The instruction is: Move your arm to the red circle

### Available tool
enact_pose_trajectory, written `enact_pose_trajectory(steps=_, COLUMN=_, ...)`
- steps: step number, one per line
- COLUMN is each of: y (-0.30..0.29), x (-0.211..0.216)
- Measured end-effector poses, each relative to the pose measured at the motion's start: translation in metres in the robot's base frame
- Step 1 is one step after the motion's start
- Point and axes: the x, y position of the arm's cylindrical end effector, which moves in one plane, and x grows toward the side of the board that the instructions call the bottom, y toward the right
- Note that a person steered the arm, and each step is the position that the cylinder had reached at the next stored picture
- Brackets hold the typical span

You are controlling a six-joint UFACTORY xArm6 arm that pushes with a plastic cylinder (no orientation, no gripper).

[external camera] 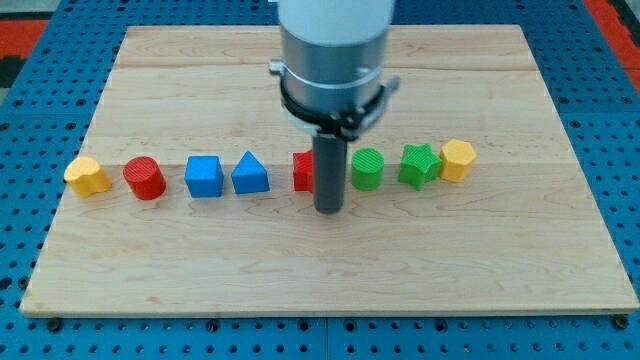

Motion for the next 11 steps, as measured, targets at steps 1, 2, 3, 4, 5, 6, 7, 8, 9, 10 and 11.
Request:
enact_pose_trajectory(steps=1, y=-0.008, x=-0.055)
enact_pose_trajectory(steps=2, y=-0.036, x=-0.106)
enact_pose_trajectory(steps=3, y=-0.067, x=-0.131)
enact_pose_trajectory(steps=4, y=-0.041, x=-0.116)
enact_pose_trajectory(steps=5, y=-0.005, x=-0.093)
enact_pose_trajectory(steps=6, y=-0.035, x=-0.021)
enact_pose_trajectory(steps=7, y=-0.051, x=0.025)
enact_pose_trajectory(steps=8, y=-0.117, x=0.053)
enact_pose_trajectory(steps=9, y=-0.188, x=0.028)
enact_pose_trajectory(steps=10, y=-0.212, x=-0.026)
enact_pose_trajectory(steps=11, y=-0.212, x=-0.038)
